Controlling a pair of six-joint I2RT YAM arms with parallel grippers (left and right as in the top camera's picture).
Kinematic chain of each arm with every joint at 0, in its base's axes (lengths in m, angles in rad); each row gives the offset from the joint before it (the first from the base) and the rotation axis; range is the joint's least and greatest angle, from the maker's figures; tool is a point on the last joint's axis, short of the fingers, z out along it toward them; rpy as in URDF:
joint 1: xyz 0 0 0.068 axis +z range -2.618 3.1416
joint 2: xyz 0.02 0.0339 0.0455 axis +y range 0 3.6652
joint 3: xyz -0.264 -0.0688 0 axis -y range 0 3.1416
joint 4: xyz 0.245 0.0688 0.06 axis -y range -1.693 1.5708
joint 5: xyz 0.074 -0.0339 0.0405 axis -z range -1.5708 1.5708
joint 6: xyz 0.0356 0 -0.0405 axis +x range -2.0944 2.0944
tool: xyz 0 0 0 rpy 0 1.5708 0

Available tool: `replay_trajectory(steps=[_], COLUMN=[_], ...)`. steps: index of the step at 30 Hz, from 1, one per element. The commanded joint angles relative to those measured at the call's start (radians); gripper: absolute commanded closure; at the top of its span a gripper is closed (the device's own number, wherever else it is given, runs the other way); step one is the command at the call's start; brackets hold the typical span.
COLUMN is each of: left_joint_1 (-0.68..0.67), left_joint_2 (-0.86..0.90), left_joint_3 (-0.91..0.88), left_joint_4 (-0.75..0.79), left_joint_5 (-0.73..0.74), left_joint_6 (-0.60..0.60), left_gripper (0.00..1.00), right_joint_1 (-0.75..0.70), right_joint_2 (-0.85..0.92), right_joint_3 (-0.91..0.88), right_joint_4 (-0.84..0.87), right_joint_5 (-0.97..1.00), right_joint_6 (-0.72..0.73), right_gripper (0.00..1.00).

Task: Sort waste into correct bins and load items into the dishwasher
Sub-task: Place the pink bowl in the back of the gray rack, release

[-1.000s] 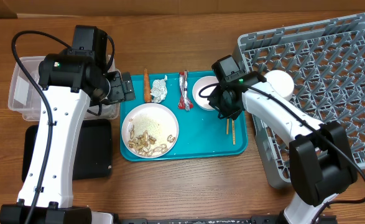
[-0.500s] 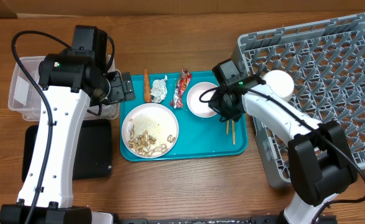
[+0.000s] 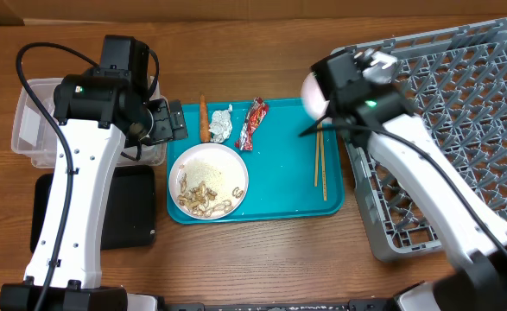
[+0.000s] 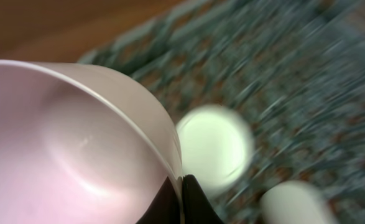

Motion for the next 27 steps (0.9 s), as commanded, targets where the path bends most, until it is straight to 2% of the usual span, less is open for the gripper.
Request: replay_trajectory(steps=[1, 5, 11, 18, 27], left_joint_1=[0.005, 0.005, 0.005, 0.005, 0.005], left_joint_2=[0.008, 0.008, 0.008, 0.008, 0.008], left_joint_3=[0.011, 0.011, 0.011, 0.011, 0.011], left_joint_4=[0.002, 0.002, 0.002, 0.002, 0.002], left_joint_5=[-0.013, -0.013, -0.013, -0.013, -0.013], left_joint_6=[-0.013, -0.013, -0.013, -0.013, -0.013], left_gripper=[0.0, 0.0, 0.0, 0.0, 0.0], right_joint_1=[-0.03, -0.125, -0.307, -0.429, -0.444], right_joint_2=[-0.025, 0.007, 0.082, 0.203, 0.267], right_joint_3=[0.018, 0.0, -0.037, -0.037, -0.037], right_joint_4=[-0.003, -0.007, -0.009, 0.04, 0.222], right_joint_5=[0.534, 0.669, 0.647, 0.586, 0.575], right_joint_6=[-0.044, -0.045, -0.055, -0.069, -0.296], right_gripper=[0.96, 0.96, 0.96, 0.96, 0.96])
